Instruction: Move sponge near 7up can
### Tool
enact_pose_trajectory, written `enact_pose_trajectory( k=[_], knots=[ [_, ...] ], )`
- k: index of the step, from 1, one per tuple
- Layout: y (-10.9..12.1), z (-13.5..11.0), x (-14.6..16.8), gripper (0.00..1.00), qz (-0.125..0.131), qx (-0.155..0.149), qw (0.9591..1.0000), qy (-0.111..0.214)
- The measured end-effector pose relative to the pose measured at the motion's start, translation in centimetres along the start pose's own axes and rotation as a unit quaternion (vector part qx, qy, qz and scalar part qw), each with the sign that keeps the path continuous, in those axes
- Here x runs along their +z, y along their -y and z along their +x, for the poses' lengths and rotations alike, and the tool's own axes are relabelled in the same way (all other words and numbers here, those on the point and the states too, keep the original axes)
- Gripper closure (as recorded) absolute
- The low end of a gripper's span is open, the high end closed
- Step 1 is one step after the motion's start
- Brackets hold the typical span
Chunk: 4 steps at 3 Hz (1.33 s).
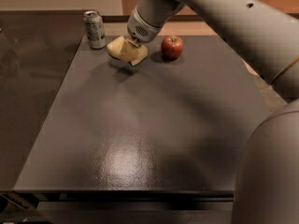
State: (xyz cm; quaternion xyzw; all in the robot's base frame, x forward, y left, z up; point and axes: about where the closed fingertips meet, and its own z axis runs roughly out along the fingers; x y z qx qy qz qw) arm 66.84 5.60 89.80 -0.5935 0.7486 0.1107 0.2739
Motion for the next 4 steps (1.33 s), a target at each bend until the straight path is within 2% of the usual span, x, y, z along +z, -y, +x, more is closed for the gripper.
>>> enact_pose_trajectory(
  k=[1,2,4],
  knots=[
    [1.3,-1.1,2.3,1.0,-0.006,-0.004,1.0,0.006],
    [2.3,-2.0,4.3,0.84,-0.012,-0.008,0.9999,0.005],
    [4.2,-3.1,7.1,0.38,-0.017,-0.006,0.9998,0.004]
  ],
)
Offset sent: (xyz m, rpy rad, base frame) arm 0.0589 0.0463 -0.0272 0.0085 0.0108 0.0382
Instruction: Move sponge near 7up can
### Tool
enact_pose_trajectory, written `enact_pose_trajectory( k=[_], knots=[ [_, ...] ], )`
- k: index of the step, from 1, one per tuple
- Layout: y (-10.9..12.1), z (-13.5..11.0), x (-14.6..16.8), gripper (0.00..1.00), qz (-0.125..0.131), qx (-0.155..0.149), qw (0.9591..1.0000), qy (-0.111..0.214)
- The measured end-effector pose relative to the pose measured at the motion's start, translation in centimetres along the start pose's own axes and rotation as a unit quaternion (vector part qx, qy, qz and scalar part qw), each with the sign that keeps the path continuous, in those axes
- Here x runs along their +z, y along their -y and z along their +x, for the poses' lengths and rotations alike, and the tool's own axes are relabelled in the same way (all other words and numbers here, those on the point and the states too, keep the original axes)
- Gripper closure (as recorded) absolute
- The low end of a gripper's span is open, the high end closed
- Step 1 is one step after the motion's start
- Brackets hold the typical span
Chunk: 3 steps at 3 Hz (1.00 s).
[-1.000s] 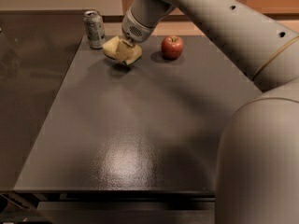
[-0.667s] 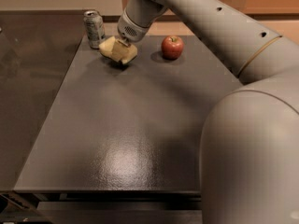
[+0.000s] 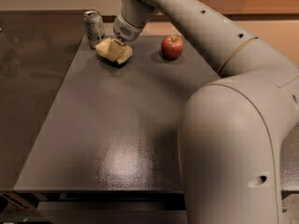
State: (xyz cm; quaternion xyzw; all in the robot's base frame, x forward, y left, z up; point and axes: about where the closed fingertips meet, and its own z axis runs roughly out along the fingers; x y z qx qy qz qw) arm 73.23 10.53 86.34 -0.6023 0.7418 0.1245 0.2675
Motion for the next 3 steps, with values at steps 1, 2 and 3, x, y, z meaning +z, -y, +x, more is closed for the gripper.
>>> enact_pose_trajectory(
  k=[1,2,3],
  knots=[
    [-0.05,-0.03,0.28,0.13,-0.002,0.0,1.0,0.0],
    [-0.16,-0.02,0.63,0.0,-0.004,-0.001,1.0,-0.001],
    [-0.16,-0.02,0.64,0.0,-0.004,-0.001,1.0,-0.001]
  ],
)
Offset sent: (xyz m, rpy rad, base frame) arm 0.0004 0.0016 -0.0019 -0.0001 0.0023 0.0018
